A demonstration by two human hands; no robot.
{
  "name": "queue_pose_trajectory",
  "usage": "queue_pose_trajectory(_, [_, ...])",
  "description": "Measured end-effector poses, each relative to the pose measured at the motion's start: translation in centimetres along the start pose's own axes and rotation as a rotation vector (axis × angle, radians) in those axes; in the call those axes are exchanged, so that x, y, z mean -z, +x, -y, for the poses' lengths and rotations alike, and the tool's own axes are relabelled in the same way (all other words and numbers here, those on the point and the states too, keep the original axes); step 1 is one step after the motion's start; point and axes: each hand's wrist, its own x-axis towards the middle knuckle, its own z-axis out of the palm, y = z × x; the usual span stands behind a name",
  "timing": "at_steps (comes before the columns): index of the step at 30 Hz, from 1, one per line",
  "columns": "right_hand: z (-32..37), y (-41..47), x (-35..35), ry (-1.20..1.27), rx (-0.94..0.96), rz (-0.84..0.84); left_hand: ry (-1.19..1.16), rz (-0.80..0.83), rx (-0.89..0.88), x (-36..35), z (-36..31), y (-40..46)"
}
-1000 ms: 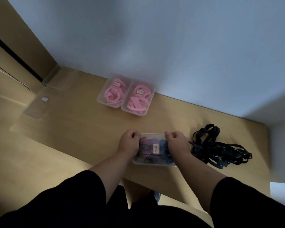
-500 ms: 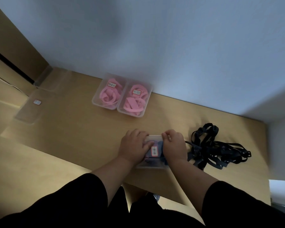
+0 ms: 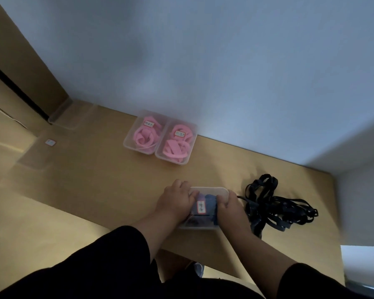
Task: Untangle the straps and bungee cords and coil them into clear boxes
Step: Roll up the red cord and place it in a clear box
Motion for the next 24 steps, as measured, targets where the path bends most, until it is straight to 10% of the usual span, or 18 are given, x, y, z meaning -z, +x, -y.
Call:
queue_pose_trajectory(10, [1.5, 0.1, 1.6, 0.12, -0.086, 0.029, -0.317, 0.055, 0.215, 1.7, 2.3, 0.2])
queue_pose_trajectory(24, [16.8, 0.5, -3.6, 0.426, 0.257, 0.024, -0.895, -0.181, 0.218, 12.9, 10.1, -1.2])
